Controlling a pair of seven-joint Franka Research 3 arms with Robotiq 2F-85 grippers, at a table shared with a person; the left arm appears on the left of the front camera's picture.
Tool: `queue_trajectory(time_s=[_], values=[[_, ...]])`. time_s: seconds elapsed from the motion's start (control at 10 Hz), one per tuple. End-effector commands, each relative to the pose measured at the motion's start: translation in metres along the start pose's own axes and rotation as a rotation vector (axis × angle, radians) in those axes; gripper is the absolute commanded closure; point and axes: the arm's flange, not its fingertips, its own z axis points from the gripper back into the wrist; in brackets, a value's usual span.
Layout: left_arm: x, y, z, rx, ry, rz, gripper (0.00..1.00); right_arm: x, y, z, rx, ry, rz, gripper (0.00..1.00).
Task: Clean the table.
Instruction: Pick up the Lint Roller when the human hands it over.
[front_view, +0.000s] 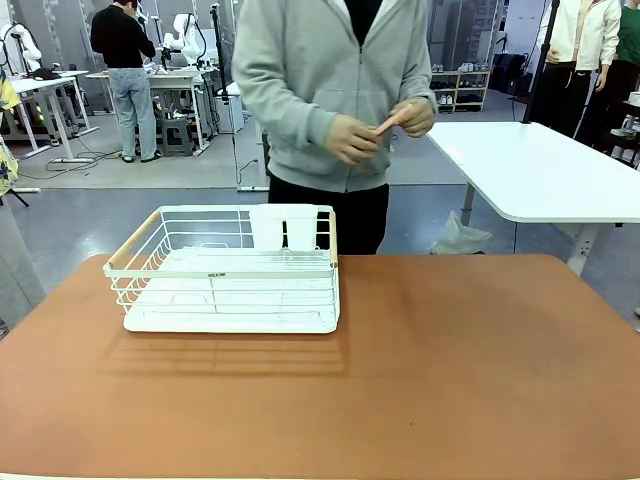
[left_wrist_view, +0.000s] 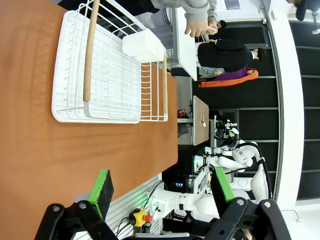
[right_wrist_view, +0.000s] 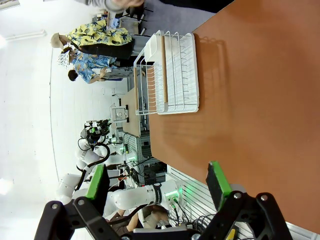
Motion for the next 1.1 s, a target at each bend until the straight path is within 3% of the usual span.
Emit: queue_trajectory(time_s=[0.0, 1.0], values=[[-0.0004, 0.0005, 0.0020, -0.005, -0.004, -0.007, 0.00, 0.0002, 0.0019, 0.0002, -0.001, -0.007, 0.001, 0.00], [-0.0004, 0.0005, 0.0020, -0.005, -0.004, -0.007, 0.00, 0.0002, 0.0019, 0.0002, -0.001, -0.007, 0.001, 0.00]])
